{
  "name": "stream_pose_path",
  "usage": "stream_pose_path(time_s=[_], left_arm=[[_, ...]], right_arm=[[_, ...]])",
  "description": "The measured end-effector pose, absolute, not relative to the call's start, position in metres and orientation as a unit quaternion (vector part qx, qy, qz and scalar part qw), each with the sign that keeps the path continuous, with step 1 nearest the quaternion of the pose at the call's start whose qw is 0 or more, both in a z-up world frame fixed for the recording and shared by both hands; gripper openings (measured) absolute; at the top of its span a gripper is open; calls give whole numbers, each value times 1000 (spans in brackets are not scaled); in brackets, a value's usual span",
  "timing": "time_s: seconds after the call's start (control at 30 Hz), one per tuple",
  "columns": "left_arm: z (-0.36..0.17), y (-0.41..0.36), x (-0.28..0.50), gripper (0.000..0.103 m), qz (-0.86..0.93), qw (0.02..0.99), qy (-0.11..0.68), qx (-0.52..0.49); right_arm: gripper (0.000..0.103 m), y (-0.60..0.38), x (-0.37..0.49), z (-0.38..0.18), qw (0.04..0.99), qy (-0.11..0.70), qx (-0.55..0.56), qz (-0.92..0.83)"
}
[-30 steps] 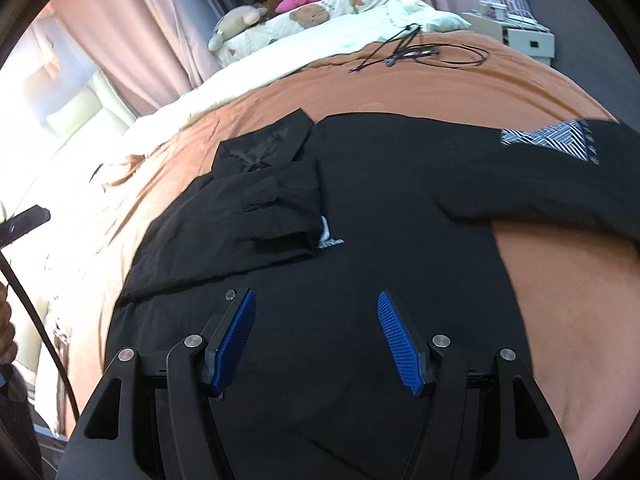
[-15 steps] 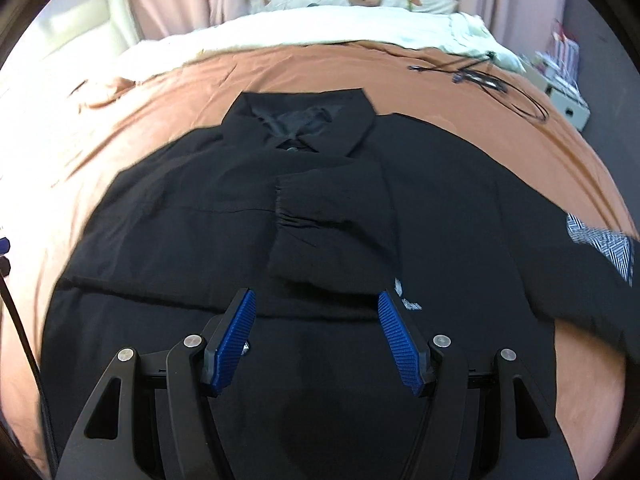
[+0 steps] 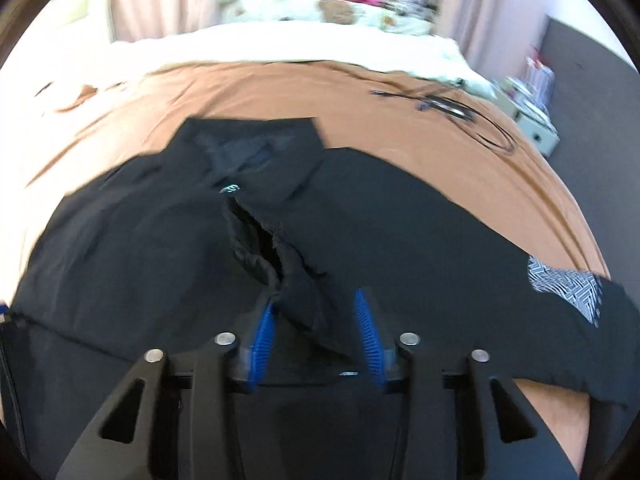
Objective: Fold large clothes
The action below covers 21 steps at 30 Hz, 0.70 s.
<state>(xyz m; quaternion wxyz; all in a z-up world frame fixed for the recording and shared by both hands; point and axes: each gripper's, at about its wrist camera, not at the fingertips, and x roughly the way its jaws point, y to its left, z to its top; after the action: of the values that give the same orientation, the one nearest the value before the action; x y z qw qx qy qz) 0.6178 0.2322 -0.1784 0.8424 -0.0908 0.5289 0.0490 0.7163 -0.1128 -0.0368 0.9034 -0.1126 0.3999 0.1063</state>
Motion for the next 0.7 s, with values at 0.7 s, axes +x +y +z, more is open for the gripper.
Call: stream_pose_path(time_s=[0.7], left_arm=[[-158,249,600,34,93,843,518,-112]], right_arm=[[50,-307,669,-20,897,432,50,78]])
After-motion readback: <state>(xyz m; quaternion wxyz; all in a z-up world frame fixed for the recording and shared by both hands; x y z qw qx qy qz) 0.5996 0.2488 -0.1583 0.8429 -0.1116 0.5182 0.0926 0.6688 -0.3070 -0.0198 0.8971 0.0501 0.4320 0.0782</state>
